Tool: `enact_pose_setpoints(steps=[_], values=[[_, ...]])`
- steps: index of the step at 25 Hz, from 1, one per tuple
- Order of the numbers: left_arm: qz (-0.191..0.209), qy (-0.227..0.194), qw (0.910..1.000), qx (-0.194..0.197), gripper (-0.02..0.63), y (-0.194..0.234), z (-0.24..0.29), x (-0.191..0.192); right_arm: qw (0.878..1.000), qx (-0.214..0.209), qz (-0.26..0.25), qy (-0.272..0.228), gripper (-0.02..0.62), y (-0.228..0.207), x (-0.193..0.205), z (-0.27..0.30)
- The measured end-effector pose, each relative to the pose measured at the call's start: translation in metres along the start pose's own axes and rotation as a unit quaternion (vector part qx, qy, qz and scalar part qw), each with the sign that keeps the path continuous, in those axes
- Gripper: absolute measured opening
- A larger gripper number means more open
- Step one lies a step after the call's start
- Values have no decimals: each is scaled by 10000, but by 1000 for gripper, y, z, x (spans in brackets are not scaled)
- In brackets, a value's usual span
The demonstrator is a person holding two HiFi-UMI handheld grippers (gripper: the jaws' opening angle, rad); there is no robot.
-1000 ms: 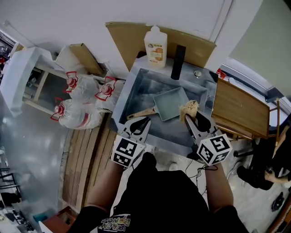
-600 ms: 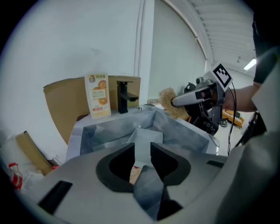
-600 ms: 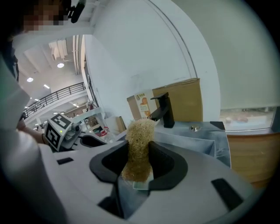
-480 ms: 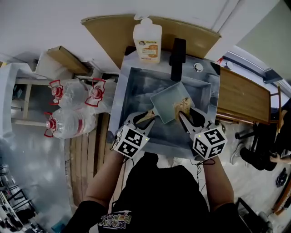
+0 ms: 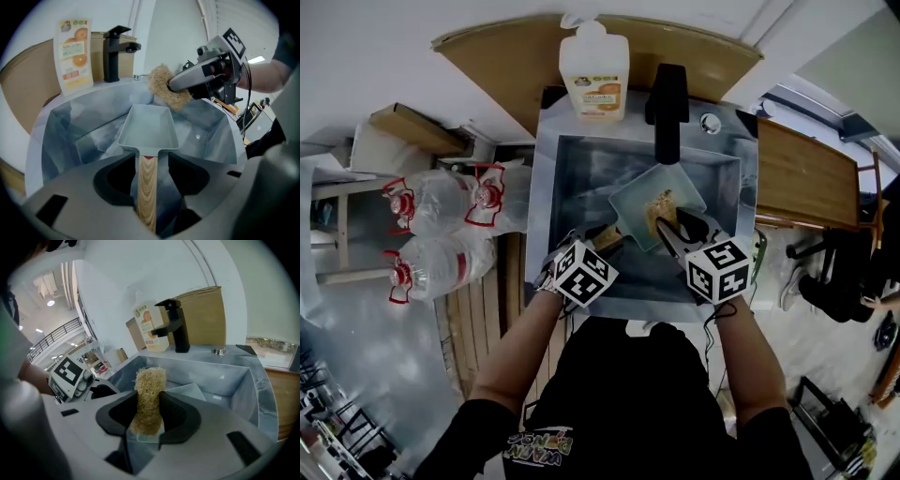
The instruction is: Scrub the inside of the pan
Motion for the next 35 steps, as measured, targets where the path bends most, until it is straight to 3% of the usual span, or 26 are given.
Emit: enact_pose_setpoints(steps=[15,18,23,35], values=[[74,726,9972,160,221,8,41,26,9914,0,-257,1284,147,-13,44,78],[41,859,9962,163,191,8,43,31,9883,-35,-341,1486,147,-11,49,91],[12,873,9959,213,175,7,45,31,9807,-155,-545,1871,147,-8,57,110],[6,871,9960,209,175,8,45,31,9724,-181,-812,2181,146,-5,69,133]])
Point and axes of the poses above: the fingertips, and each gripper's own axes: z forward along the fingers, y to its left, x out of its underside, the point moved 3 cm from there along -z, backward along the fingers, and after that the axes turned 6 degrees about -y, right-handed, at the moved point
